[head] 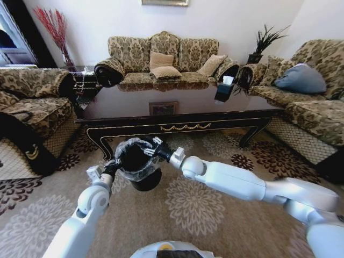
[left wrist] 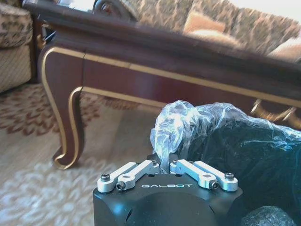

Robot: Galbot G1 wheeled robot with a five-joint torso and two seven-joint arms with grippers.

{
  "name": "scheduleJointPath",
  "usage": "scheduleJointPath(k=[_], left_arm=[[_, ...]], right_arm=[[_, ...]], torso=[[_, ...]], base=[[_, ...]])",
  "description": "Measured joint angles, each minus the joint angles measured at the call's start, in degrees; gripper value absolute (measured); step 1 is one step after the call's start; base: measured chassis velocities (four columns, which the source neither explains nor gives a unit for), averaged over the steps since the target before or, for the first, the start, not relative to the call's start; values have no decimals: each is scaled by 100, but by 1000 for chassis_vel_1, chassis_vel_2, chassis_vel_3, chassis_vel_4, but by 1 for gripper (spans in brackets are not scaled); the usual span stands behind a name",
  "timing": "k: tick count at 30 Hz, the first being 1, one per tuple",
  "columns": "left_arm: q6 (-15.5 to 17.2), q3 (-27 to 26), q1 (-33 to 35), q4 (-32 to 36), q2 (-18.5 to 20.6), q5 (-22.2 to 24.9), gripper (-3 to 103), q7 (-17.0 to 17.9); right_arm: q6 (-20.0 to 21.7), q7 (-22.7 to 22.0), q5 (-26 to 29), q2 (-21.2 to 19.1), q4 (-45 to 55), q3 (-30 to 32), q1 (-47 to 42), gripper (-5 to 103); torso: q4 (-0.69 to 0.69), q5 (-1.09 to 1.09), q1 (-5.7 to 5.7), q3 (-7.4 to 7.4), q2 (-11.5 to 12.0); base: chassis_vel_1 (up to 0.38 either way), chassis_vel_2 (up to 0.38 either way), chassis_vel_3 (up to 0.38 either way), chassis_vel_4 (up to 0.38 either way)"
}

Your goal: Move to the front of the table and pick up the trash from the floor, then place it into the trash bin.

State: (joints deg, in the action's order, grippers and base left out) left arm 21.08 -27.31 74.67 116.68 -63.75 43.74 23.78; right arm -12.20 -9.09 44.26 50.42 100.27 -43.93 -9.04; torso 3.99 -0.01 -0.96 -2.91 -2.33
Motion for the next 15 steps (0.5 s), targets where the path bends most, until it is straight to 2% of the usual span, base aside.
scheduleJointPath(k=[1, 2, 4, 5, 6, 7, 9, 10, 12, 14, 15], left_arm=[[-55, 7, 119, -117, -23, -107, 4, 4], [-55, 7, 119, -117, -23, -107, 4, 4], [-82, -12, 297, -169, -29, -156, 4, 23], [-99, -55, 504, -177, -31, -207, 4, 37], [-115, -80, 608, -175, -31, -237, 4, 41], [-115, -80, 608, -175, -31, -237, 4, 41], [-149, -121, 781, -134, -30, -278, 4, 54], [-196, -207, 1043, -14, -20, -308, 4, 71], [-211, -246, 1130, 34, -16, -311, 4, 77], [-273, -365, 1367, 156, 9, -320, 4, 87], [-304, -431, 1459, 204, 24, -323, 4, 91]], right_arm=[[4, -13, -61, -53, -67, 441, -247, 81], [4, -13, -61, -53, -67, 441, -247, 81], [-19, -20, -172, -88, -186, 981, -584, 91], [-80, -9, -297, -101, -330, 1590, -1048, 96], [-113, 6, -337, -102, -391, 1892, -1301, 99], [-113, 6, -337, -102, -391, 1892, -1301, 99], [-176, 13, -378, -126, -463, 2340, -1676, 100], [-254, 51, -473, -204, -534, 2965, -2169, 100], [-281, 76, -521, -232, -566, 3165, -2312, 100], [-376, 185, -681, -322, -636, 3815, -2751, 100], [-394, 206, -747, -352, -653, 4121, -2938, 100]], torso=[[0, 1, 0, 0, 0], [0, 1, 0, 0, 0], [-1, 0, 0, 0, 0], [0, 0, 0, 0, 0], [0, 2, 0, 0, 0], [0, 2, 0, 0, 0], [0, 4, 0, 0, 0], [3, 2, 0, 0, 0], [2, 3, 0, 0, 0], [-2, 2, 1, 1, 0], [4, 1, 1, 1, 0]], base=[[0, 0, 0, 0], [0, 0, 0, 0], [0, 0, 0, 0], [0, 0, 0, 0], [0, 0, 0, 0], [0, 0, 0, 0], [0, 0, 0, 0], [0, 0, 0, 0], [0, 0, 0, 0], [0, 0, 0, 0], [0, 0, 0, 0]])
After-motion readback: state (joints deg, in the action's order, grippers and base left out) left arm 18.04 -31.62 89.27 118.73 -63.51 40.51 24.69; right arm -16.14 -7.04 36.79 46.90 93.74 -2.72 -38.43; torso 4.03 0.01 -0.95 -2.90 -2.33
